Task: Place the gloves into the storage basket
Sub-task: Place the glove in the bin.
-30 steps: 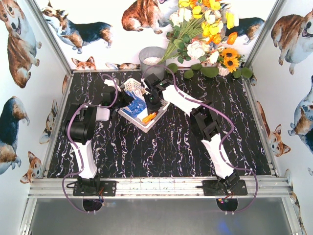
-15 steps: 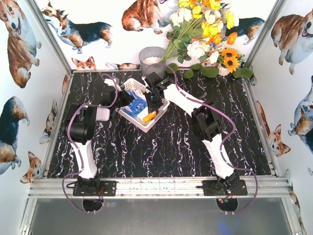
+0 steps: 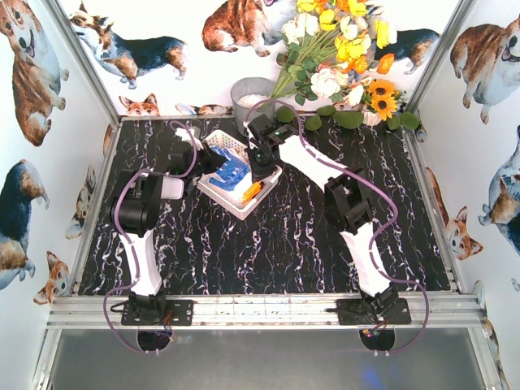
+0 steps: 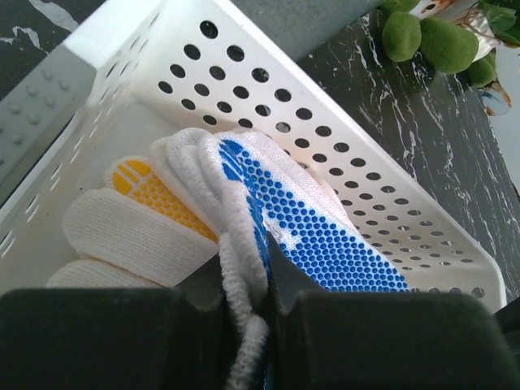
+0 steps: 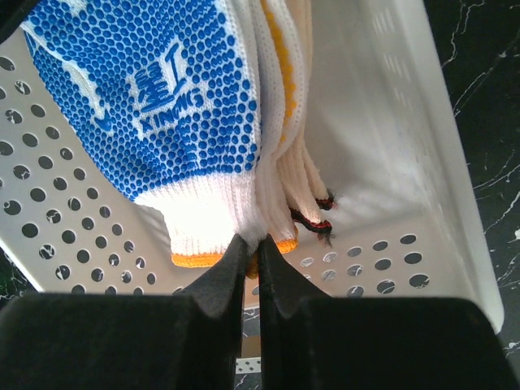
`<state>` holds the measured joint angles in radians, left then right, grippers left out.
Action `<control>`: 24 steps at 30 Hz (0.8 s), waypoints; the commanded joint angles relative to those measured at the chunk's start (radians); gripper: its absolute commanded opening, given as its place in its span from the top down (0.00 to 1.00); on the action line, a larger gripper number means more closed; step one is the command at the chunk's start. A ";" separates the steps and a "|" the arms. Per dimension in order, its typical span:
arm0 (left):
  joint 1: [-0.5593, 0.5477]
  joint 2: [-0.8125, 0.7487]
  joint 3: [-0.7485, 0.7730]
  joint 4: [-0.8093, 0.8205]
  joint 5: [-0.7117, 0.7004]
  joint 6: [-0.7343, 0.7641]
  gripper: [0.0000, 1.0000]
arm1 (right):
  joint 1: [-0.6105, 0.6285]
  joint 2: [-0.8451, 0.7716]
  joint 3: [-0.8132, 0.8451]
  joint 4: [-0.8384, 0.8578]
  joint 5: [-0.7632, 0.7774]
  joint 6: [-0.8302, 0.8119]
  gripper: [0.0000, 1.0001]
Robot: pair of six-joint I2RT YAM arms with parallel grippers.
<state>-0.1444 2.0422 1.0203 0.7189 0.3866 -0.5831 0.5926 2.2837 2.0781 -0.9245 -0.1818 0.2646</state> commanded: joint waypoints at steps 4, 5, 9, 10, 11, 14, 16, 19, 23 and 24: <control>0.011 0.043 0.035 -0.030 -0.017 0.035 1.00 | -0.008 -0.009 0.004 0.010 -0.014 0.006 1.00; 0.011 0.043 0.040 -0.045 -0.020 0.047 1.00 | -0.008 -0.005 0.003 0.010 -0.017 0.008 1.00; 0.011 0.029 0.071 -0.109 -0.034 0.091 0.84 | -0.007 0.008 -0.003 0.018 -0.021 0.015 1.00; 0.011 0.025 0.079 -0.126 -0.038 0.104 0.78 | -0.007 0.010 -0.003 0.019 -0.023 0.017 1.00; 0.011 0.020 0.088 -0.144 -0.043 0.116 0.73 | -0.007 0.012 -0.004 0.019 -0.024 0.018 1.00; 0.011 -0.006 0.111 -0.210 -0.065 0.154 0.60 | -0.007 0.017 -0.007 0.025 -0.021 0.023 1.00; 0.011 -0.027 0.120 -0.246 -0.081 0.181 0.53 | -0.006 0.019 -0.010 0.027 -0.019 0.027 1.00; 0.011 -0.070 0.126 -0.296 -0.113 0.230 0.47 | -0.006 0.015 -0.015 0.034 -0.011 0.031 1.00; 0.011 -0.129 0.147 -0.392 -0.176 0.327 0.38 | -0.005 0.004 -0.024 0.045 -0.011 0.033 1.00; 0.011 -0.147 0.155 -0.417 -0.205 0.345 0.34 | -0.005 0.002 -0.025 0.048 -0.012 0.034 1.00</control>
<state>-0.1444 1.9713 1.1259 0.4000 0.2729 -0.3565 0.5877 2.2993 2.0640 -0.9142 -0.1974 0.2905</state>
